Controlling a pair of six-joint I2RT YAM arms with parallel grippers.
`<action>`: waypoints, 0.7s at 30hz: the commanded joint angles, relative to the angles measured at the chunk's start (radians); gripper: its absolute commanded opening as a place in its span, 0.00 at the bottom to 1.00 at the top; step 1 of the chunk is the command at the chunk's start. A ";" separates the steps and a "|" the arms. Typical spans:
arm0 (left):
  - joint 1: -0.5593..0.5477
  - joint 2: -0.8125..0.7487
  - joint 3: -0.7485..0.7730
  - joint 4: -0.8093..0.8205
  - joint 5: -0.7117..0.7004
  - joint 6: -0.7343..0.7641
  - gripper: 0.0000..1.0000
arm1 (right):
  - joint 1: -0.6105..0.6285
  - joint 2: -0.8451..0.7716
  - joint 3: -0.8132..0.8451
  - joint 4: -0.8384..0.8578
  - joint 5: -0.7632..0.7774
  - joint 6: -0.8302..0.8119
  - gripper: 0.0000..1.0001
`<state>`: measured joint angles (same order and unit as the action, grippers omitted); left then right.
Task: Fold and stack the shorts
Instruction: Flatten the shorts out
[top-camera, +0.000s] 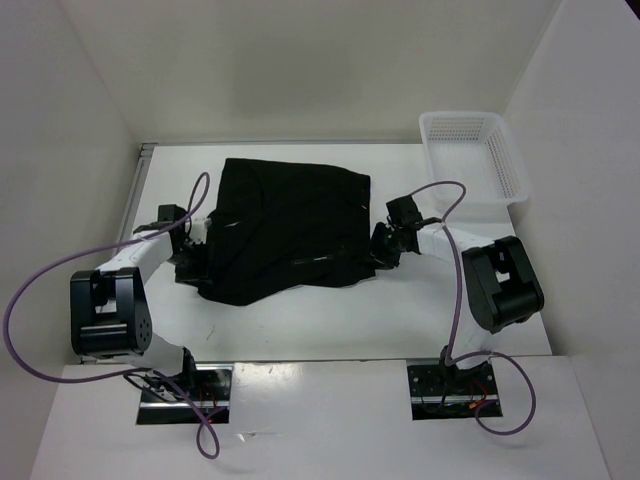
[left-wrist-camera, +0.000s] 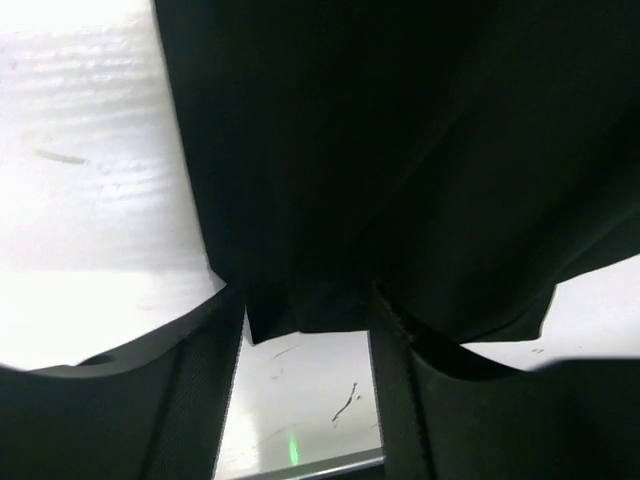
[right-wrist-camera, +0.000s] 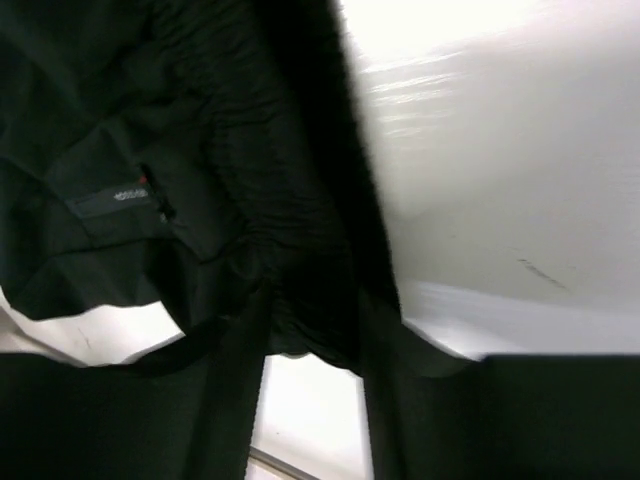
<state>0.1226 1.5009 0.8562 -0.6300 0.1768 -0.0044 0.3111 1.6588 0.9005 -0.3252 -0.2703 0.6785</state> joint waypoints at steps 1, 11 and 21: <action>-0.003 0.030 0.012 0.039 0.087 0.004 0.57 | 0.034 -0.021 -0.014 0.060 -0.018 0.018 0.35; -0.003 0.099 0.021 0.010 0.121 0.004 0.00 | 0.034 -0.095 0.043 -0.121 0.109 -0.029 0.00; 0.055 0.030 0.193 -0.266 0.018 0.004 0.00 | -0.047 -0.258 0.068 -0.422 -0.081 -0.111 0.00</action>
<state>0.1669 1.5803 0.9951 -0.7788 0.2447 -0.0048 0.2905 1.4261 0.9508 -0.5968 -0.2699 0.6037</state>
